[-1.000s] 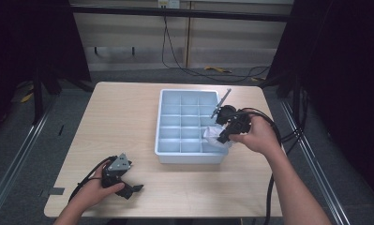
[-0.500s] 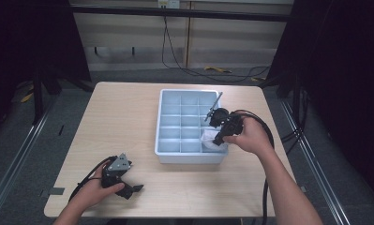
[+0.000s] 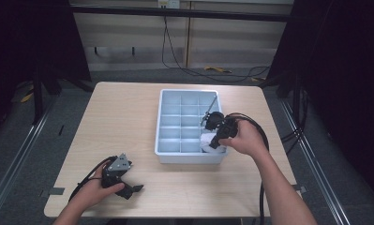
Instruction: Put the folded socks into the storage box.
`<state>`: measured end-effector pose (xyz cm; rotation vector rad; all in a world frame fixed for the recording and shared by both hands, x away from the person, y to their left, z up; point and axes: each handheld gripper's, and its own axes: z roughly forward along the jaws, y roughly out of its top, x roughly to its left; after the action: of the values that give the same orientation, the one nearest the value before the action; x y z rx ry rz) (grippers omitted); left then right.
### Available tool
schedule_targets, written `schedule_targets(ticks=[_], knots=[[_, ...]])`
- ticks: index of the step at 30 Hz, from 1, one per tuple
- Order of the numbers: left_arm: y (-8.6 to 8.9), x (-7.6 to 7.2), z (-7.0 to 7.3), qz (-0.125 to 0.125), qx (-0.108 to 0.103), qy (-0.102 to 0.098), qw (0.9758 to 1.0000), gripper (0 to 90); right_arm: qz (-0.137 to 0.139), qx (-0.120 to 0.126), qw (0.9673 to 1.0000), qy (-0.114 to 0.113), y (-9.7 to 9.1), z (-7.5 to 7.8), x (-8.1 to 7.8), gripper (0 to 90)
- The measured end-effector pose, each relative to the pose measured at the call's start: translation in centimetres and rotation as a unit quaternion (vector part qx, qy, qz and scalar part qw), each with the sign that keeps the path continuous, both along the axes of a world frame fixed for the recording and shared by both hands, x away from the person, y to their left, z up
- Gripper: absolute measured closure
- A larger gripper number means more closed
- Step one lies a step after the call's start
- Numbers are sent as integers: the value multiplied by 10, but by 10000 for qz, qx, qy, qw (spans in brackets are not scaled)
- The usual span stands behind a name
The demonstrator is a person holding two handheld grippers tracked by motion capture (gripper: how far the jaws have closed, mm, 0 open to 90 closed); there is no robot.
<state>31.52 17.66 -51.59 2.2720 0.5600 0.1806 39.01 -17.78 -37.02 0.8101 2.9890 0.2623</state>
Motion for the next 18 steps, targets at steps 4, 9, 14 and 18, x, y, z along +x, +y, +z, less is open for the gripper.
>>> schedule_targets(ticks=[4,9,14,18], knots=[[0,0,0,-2,4,1,10000,0,-8,70,10000,28,0,-1,0,804],[0,0,0,-1,1,-1,10000,0,-18,168,9999,5,-2,4,-1,803],[0,0,0,0,12,0,10000,0,-5,298,9996,2,-1,11,-3,803],[0,0,0,1,12,-1,10000,0,-35,165,9998,-43,0,6,-4,800]])
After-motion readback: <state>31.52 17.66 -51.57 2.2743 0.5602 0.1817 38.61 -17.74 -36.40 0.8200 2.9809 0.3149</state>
